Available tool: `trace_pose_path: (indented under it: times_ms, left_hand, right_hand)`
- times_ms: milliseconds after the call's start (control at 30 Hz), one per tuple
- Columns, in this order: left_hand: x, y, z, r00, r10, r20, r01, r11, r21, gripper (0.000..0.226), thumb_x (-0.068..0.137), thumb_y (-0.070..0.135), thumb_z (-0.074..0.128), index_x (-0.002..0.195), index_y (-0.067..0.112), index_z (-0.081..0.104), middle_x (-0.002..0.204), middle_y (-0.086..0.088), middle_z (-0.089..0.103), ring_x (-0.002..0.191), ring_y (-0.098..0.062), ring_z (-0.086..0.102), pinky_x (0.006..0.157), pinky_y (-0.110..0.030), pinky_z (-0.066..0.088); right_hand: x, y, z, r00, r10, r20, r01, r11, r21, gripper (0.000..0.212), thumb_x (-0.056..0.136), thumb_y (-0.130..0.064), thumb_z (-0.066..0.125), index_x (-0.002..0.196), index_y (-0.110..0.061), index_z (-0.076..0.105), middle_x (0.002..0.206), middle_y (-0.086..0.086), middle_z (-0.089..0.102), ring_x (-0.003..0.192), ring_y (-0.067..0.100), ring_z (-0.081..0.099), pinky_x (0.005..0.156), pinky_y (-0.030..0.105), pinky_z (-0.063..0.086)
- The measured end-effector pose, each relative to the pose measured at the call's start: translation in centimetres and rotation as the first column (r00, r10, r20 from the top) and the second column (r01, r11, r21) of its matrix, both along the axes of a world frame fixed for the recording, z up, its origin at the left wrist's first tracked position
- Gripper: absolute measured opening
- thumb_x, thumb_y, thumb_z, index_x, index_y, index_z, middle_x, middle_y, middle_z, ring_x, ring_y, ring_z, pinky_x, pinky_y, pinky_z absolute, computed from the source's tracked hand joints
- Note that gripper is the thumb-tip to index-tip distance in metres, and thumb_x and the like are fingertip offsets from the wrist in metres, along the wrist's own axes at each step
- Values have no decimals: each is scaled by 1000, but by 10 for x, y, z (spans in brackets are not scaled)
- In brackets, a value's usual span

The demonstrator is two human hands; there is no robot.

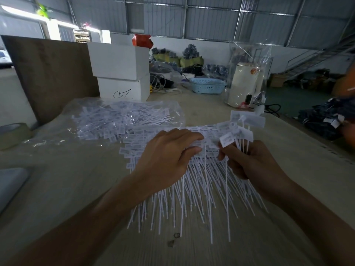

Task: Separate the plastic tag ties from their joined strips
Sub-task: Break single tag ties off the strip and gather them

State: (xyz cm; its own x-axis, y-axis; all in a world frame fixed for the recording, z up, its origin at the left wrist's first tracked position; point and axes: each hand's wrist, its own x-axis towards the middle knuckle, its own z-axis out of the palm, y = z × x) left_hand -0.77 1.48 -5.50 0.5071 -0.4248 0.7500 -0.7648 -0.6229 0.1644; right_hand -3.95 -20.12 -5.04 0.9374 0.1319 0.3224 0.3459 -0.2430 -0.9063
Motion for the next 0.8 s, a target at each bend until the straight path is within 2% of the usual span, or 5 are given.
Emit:
trace_pose_path:
  times_ms: [167,267,400,533,800]
  left_hand:
    - [0,2,0,994,2,106,-6,1000,30,29,97,24,52,116,11,69,108,-2,72,94,-26,68,77,-43,53]
    - [0,2,0,991,3,133,-10,999,52,28,97,23,51,113,11,70,105,-2,73,90,-27,68,73,-42,52]
    - [-1,2,1,994,-6,105,-1,997,74,23,98,18,53,111,12,70,101,-2,73,85,-26,68,71,-40,51]
    - [-3,1,2,998,-17,68,12,997,77,22,98,17,53,110,12,70,99,-2,73,85,-27,68,72,-40,52]
    - [-5,1,5,999,-39,17,38,998,49,23,99,19,51,110,13,71,100,0,73,86,-24,68,73,-40,53]
  right_hand:
    - [-3,3,0,1000,22,-4,-22,1000,-13,50,89,-58,59,76,-10,68,50,1,34,43,14,25,46,27,21]
    - [-6,6,3,999,-29,27,30,999,-44,44,85,-52,57,74,-12,69,50,5,35,45,18,26,47,32,20]
    - [-10,10,7,988,-100,116,114,986,-121,44,82,-49,57,73,-8,70,49,1,38,45,15,31,47,25,26]
    - [-13,11,9,982,-103,156,126,981,-146,47,82,-45,55,76,0,68,49,2,38,43,11,32,47,21,28]
    - [-13,11,8,981,-107,164,129,983,-133,46,80,-50,55,73,-7,69,47,-3,40,42,8,32,46,20,28]
